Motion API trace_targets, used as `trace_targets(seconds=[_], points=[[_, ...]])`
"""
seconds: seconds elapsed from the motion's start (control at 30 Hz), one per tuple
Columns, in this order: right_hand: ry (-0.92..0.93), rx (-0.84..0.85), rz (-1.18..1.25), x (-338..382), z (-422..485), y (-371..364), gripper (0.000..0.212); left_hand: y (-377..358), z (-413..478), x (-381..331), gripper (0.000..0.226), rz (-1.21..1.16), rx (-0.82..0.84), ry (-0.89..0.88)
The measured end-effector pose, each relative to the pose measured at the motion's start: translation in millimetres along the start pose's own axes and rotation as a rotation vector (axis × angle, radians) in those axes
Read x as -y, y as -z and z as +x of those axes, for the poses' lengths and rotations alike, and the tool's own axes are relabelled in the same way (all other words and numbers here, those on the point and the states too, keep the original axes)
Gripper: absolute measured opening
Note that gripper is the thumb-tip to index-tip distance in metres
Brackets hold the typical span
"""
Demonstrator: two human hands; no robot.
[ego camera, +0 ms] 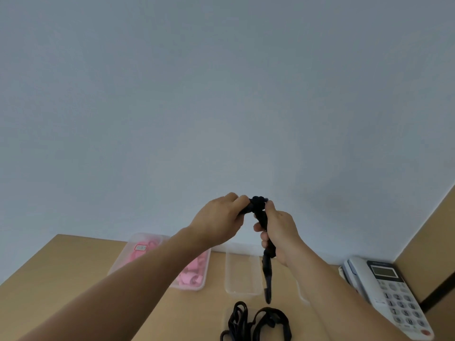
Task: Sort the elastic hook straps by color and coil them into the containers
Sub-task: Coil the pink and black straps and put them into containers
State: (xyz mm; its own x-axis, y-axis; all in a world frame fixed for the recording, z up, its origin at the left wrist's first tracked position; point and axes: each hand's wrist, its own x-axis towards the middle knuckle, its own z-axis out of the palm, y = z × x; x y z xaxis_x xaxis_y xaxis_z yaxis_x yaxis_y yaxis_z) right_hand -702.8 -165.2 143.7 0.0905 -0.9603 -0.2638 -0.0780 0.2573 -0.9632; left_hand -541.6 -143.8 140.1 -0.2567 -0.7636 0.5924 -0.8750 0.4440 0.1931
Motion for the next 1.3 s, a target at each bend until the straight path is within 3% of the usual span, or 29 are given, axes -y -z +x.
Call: trace_targets(seconds=[0.13, 0.27, 0.37, 0.47, 0.53, 0.6, 0.7, 0.8, 0.9, 1.03, 1.17, 1.23, 1.3], points=[[0.016, 0.046, 0.14, 0.4, -5.3, -3.7, 0.052, -2.7, -7.7, 11.9, 0.02, 0.32, -0.149, -0.302], [0.053, -0.035, 0.074, -3.7, -6.8, -8.1, 0.042, -6.9, -12.4, 3.3, 0.029, 0.346, -0.21, -0.382], [0.119, -0.069, 0.107, -5.4, -7.6, -4.8, 0.039, -5.7, -13.8, -1.9, 0.048, 0.002, -0.017, -0.136], [0.213, -0.068, 0.099, -2.7, -9.9, -1.4, 0.035, 2.1, -16.3, -8.3, 0.074, -0.686, 0.25, 0.286], [0.264, -0.075, 0.055, -1.1, -11.8, -0.8, 0.037, 9.3, -12.3, -9.5, 0.069, -1.074, 0.288, 0.545], [0.301, -0.073, 0.03, -1.9, -13.8, -1.2, 0.038, 17.2, -6.9, -10.3, 0.052, -1.227, 0.375, 0.667], [0.308, -0.044, 0.007, -5.4, -17.2, -1.0, 0.04, 17.3, -7.0, -12.7, 0.036, -1.243, 0.413, 0.647], [0.243, -0.03, -0.032, -6.7, -17.9, 0.6, 0.045, 15.2, -8.5, -15.7, 0.026, -1.089, 0.289, 0.625], [0.144, -0.041, 0.011, -5.5, -18.7, -0.8, 0.044, 11.0, -10.6, -21.6, 0.013, -0.618, 0.157, 0.519], [0.064, -0.047, 0.071, -1.9, -25.2, -8.6, 0.039, 2.9, -16.2, -23.2, 0.019, -0.121, 0.014, 0.237], [0.049, 0.046, 0.13, 2.7, -31.9, -8.3, 0.049, 6.2, -20.2, -17.4, 0.019, 0.2, 0.002, -0.01], [0.039, 0.041, 0.105, 1.9, -32.7, -6.8, 0.054, 4.4, -24.4, -13.3, 0.031, 0.347, -0.052, -0.145], [0.038, 0.024, 0.106, -0.1, -31.8, -4.9, 0.05, 0.9, -27.6, -12.1, 0.038, 0.303, -0.094, -0.18]])
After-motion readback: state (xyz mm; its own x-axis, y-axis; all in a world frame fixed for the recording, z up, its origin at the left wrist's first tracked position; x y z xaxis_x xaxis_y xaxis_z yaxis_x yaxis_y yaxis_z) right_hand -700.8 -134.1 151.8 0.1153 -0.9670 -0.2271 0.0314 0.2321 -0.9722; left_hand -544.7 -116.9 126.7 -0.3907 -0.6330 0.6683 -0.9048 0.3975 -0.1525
